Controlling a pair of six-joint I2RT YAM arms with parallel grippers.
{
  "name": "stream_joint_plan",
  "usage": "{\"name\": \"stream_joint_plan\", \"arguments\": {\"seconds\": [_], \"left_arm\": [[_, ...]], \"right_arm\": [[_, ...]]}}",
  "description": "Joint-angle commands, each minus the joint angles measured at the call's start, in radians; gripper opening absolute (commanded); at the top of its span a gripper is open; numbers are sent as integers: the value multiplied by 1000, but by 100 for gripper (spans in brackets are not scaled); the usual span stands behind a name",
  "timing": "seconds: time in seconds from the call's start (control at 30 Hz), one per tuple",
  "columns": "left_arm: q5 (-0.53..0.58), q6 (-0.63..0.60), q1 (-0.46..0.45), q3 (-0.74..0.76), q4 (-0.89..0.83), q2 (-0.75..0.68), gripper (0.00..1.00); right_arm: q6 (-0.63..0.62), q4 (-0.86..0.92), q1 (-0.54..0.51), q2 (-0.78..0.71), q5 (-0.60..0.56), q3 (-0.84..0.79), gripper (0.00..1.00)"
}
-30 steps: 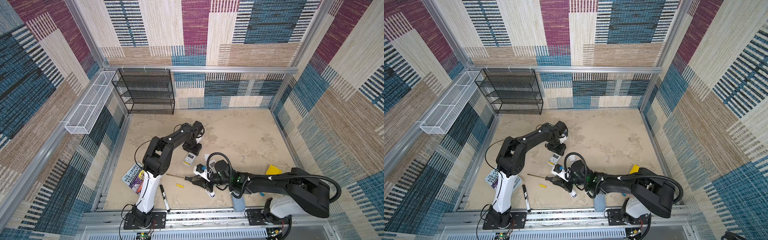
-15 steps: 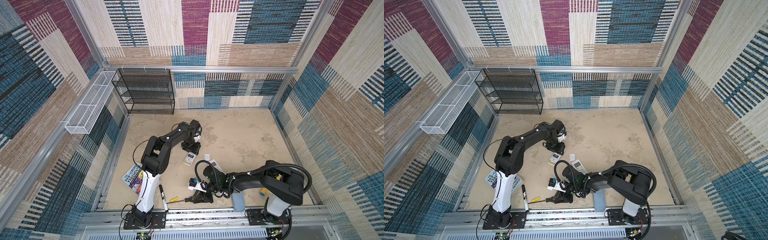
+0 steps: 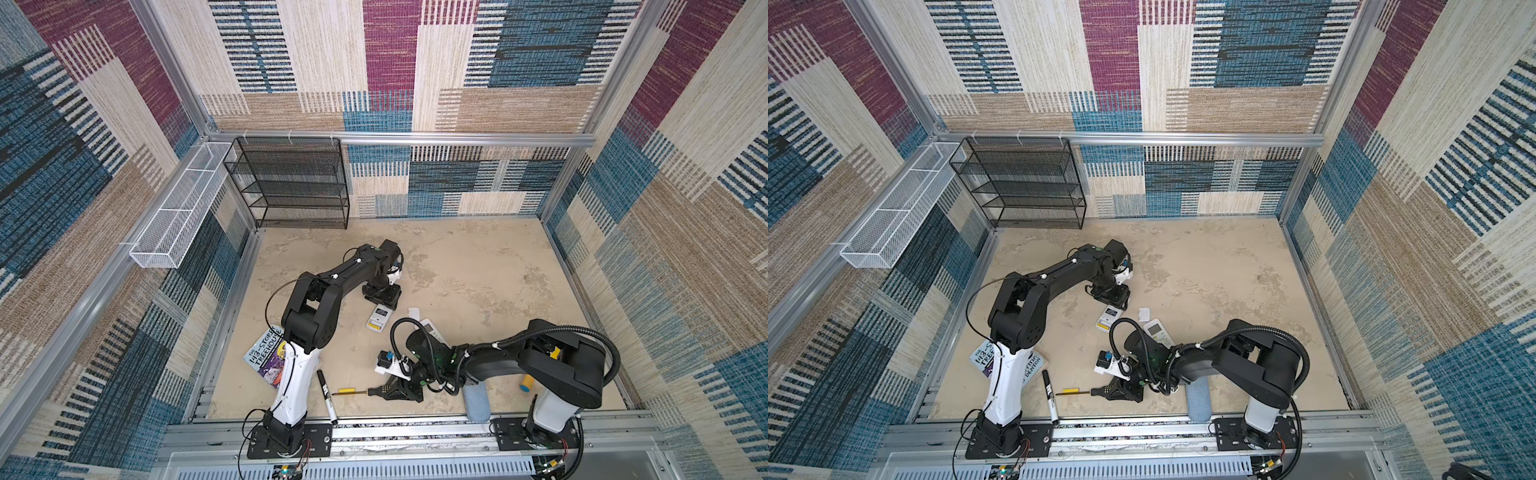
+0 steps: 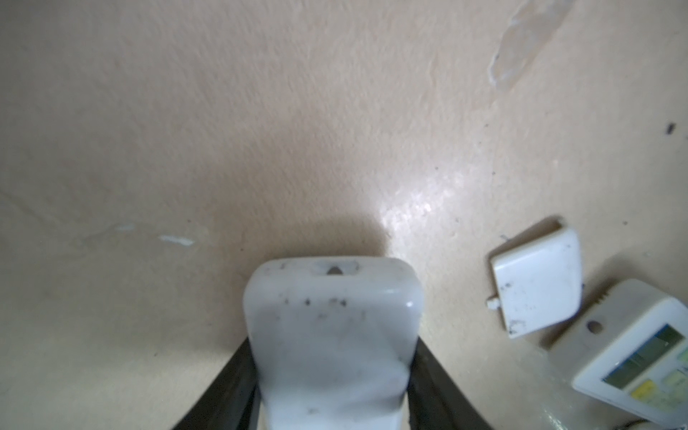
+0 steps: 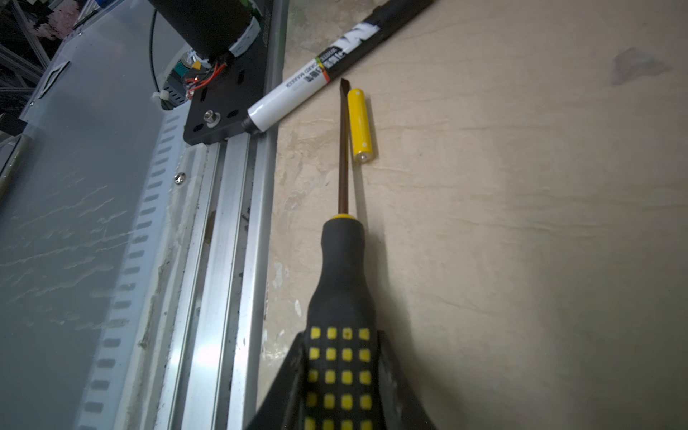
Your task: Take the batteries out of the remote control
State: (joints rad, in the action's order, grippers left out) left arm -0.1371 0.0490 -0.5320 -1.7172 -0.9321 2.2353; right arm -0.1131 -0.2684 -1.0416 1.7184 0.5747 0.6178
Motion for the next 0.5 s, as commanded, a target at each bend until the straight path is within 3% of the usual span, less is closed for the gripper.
{"name": "stream_joint_plan", "arguments": {"seconds": [0.0, 0.27, 0.47], "left_arm": [[39, 11, 6, 51, -40, 61, 21], [45, 20, 6, 41, -40, 59, 22], [80, 37, 6, 34, -42, 53, 34]], "right_arm": [[51, 92, 12, -1, -129, -13, 0], [77, 55, 43, 5, -188, -8, 0], [83, 60, 50, 24, -222, 10, 0]]}}
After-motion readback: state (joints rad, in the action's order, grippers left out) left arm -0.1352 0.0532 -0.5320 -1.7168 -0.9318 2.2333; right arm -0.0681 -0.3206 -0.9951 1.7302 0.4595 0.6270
